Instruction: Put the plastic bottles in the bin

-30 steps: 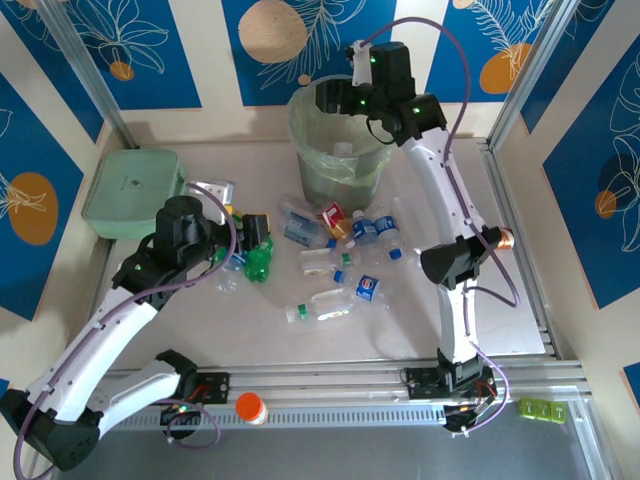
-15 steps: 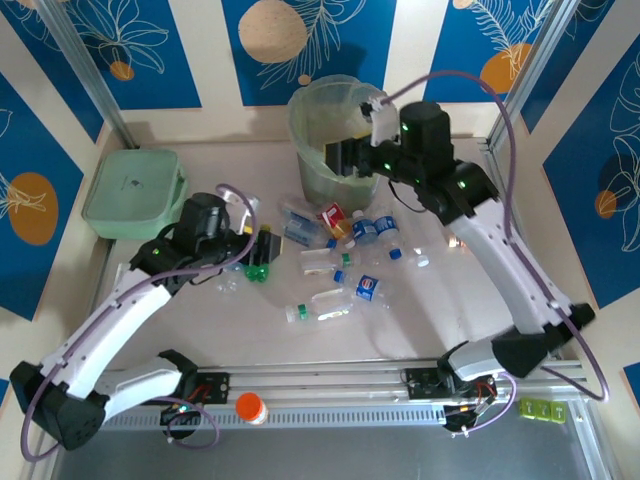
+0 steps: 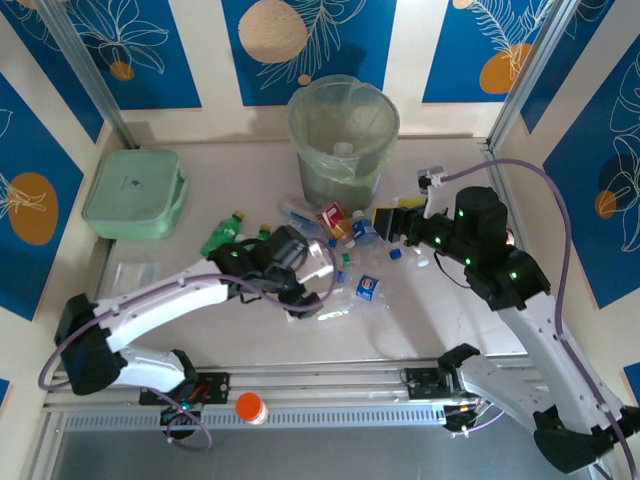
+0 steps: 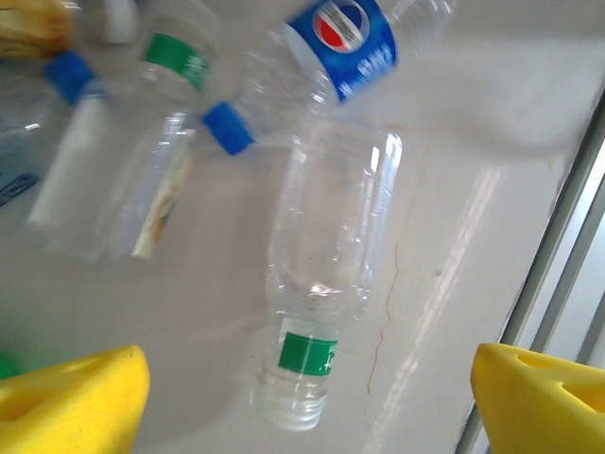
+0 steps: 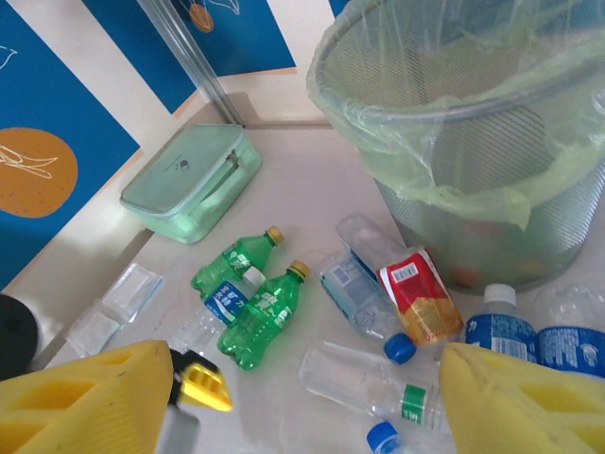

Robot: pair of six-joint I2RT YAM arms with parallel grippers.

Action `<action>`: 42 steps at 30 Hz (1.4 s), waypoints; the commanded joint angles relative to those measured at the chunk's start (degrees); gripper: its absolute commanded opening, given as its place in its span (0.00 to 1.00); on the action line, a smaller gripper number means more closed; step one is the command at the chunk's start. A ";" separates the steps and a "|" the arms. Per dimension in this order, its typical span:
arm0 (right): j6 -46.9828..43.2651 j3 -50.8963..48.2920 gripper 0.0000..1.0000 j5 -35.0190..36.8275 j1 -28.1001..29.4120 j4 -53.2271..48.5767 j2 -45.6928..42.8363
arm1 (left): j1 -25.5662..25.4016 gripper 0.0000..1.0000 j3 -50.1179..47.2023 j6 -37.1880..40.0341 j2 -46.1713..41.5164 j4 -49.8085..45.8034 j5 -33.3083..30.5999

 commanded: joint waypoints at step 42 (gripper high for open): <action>-1.69 -2.63 0.75 -2.55 -5.30 -6.42 -9.89 | -3.78 0.49 4.82 11.50 25.54 5.41 -4.46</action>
